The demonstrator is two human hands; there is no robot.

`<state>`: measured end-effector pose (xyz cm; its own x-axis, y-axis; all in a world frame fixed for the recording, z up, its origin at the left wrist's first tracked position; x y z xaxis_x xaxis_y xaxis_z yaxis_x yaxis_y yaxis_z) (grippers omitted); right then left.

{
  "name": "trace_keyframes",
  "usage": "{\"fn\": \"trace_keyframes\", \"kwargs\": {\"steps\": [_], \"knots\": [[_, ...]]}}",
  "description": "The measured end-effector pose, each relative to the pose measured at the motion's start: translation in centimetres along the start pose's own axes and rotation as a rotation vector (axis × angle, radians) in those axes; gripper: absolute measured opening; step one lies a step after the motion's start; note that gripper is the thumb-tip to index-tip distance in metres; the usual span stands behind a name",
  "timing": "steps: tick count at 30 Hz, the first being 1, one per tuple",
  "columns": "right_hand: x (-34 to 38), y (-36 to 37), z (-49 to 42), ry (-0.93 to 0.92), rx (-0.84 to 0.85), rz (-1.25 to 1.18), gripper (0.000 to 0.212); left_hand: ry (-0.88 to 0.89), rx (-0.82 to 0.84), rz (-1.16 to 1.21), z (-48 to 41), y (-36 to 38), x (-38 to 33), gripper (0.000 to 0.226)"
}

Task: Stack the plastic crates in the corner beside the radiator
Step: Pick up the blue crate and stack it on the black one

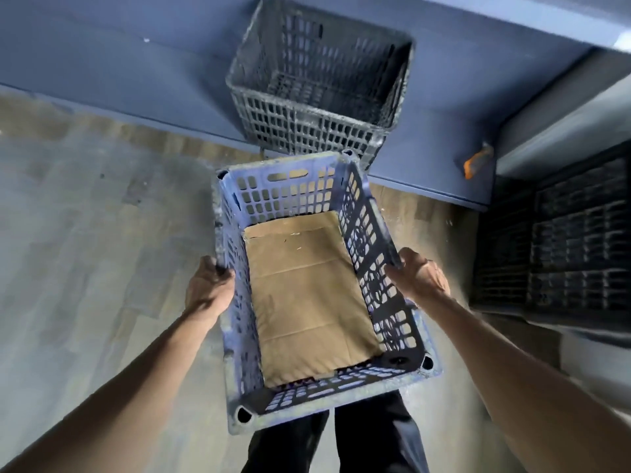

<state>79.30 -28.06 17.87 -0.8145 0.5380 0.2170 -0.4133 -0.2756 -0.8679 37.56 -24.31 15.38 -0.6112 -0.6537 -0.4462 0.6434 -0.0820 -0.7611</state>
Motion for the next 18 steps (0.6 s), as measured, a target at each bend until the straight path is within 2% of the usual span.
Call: {"fn": "trace_keyframes", "kwargs": {"steps": [3, 5, 8, 12, 15, 18], "knots": [[-2.2, -2.7, 4.5, 0.121, -0.047, -0.092, 0.016, 0.076, 0.036, 0.018, 2.8, -2.8, -2.7, 0.016], [-3.8, -4.5, 7.5, 0.178, -0.068, -0.125, 0.019, 0.157, 0.035, -0.067, 4.9, -4.4, -5.0, 0.019], [-6.5, -8.1, 11.7, 0.258, -0.109, -0.178, 0.026, 0.252, 0.045, -0.169, 8.6, -6.1, -8.8, 0.022], [-10.1, -13.2, 16.3, 0.314, -0.186, -0.258, 0.044, 0.388, 0.105, -0.171, 13.3, -6.4, -14.0, 0.021], [-13.3, -17.0, 19.0, 0.351, -0.238, -0.342, 0.032, 0.469, 0.146, -0.151, 16.7, -5.8, -18.1, 0.02], [-17.4, -21.1, 21.6, 0.409, -0.295, -0.364, 0.036, 0.542, 0.158, -0.154, 21.2, -4.9, -22.6, 0.021]]}}
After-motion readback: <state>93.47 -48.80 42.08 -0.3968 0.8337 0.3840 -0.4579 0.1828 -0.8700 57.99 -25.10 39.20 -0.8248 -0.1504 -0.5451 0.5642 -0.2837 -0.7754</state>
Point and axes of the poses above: each hand's wrist, its own z-axis away from the middle knuckle, its own y-axis out of the palm, x = y × z, the point moved 9 cm from there along -z, towards the middle knuckle, and after that the axes turned 7 degrees about -x, right-handed, at the moved point
